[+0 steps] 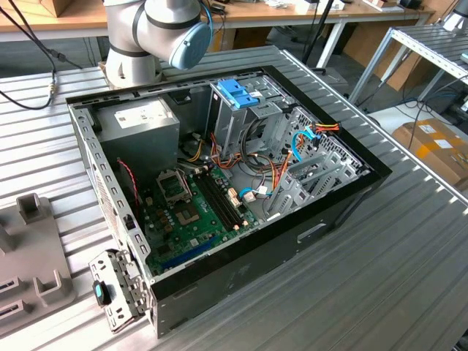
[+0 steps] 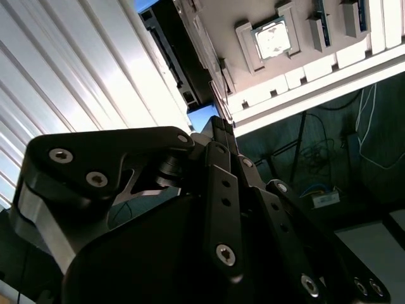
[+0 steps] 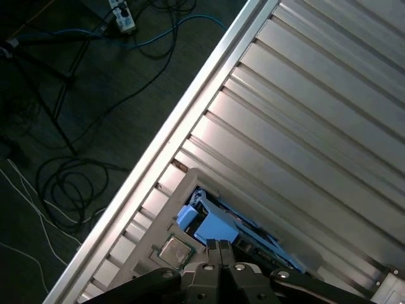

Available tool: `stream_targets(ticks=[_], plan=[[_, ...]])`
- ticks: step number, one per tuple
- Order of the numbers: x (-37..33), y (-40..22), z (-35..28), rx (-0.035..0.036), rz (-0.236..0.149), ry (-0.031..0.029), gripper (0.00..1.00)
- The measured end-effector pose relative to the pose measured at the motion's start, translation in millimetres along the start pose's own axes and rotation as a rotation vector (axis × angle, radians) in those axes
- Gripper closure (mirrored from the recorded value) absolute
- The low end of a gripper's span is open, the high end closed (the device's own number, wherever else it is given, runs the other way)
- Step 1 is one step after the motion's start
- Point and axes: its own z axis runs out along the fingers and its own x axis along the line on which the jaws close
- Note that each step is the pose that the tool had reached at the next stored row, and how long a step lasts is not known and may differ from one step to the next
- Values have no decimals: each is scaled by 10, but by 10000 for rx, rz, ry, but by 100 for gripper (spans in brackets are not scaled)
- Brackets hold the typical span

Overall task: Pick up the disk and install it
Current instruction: 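Pick up the disk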

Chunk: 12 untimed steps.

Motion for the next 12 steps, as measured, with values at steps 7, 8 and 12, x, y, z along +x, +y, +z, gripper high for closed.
stream_targets(ticks=[7, 8, 12], plan=[[0, 0, 0, 31, -1211, 0, 89], [0, 0, 0, 39, -1527, 0, 89], [0, 0, 0, 53, -2082, -1, 89]])
